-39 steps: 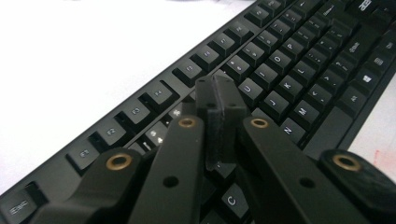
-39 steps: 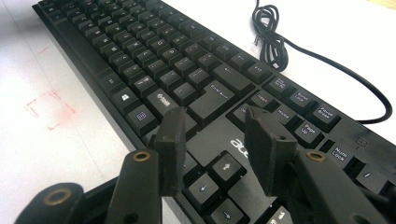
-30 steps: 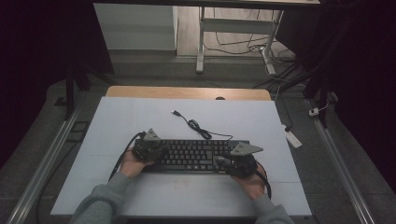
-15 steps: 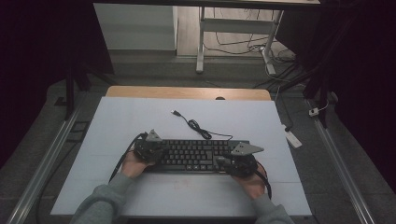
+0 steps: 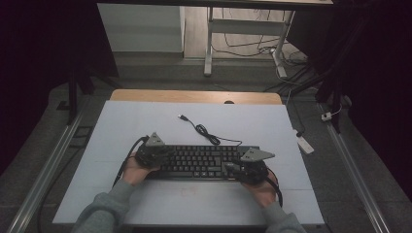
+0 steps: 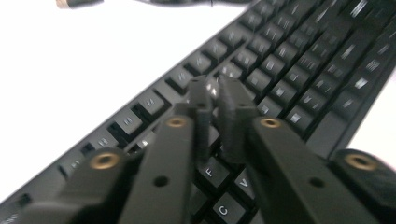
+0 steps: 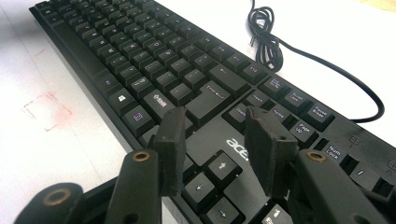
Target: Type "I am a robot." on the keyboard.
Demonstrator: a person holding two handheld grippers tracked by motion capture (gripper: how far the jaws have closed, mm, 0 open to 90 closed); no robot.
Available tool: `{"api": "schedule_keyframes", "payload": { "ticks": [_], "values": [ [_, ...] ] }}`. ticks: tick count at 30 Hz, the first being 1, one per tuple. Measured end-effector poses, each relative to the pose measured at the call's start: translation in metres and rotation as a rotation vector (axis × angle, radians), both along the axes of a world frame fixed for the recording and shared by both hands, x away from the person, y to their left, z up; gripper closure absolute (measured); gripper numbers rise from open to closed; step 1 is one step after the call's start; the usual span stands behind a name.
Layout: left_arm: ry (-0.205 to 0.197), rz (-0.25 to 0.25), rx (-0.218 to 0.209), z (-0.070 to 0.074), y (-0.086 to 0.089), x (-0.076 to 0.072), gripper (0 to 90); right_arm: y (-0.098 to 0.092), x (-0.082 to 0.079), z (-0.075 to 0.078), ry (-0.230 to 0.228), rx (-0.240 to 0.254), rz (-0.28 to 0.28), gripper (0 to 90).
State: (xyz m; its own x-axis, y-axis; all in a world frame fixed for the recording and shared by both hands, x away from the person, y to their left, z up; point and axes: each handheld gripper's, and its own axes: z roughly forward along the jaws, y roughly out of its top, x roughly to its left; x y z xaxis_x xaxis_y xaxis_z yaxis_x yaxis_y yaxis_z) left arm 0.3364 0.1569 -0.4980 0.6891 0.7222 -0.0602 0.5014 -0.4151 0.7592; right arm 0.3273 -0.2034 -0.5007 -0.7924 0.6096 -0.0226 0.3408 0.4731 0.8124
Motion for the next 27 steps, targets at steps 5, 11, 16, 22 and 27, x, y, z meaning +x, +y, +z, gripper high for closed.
{"api": "schedule_keyframes", "payload": {
  "ticks": [5,11,16,22,27],
  "values": [
    [0.0,0.015,-0.047,0.012,0.009,-0.004,54.4,0.001,0.0,0.0,0.002,-0.007,0.006,58.6],
    [-0.007,0.014,-0.055,0.025,0.013,-0.012,38.4,0.0,0.001,0.001,0.0,-0.006,0.006,58.5],
    [0.01,0.012,-0.045,0.026,0.017,-0.013,33.1,0.0,0.001,0.001,0.0,-0.008,0.004,58.5],
    [0.017,0.026,-0.054,0.027,0.024,-0.014,30.4,0.001,0.001,0.001,-0.001,-0.006,0.002,58.5],
    [0.024,0.028,-0.059,0.027,0.028,-0.013,29.5,0.002,0.002,0.001,-0.003,-0.002,0.007,58.4]
  ]
}}
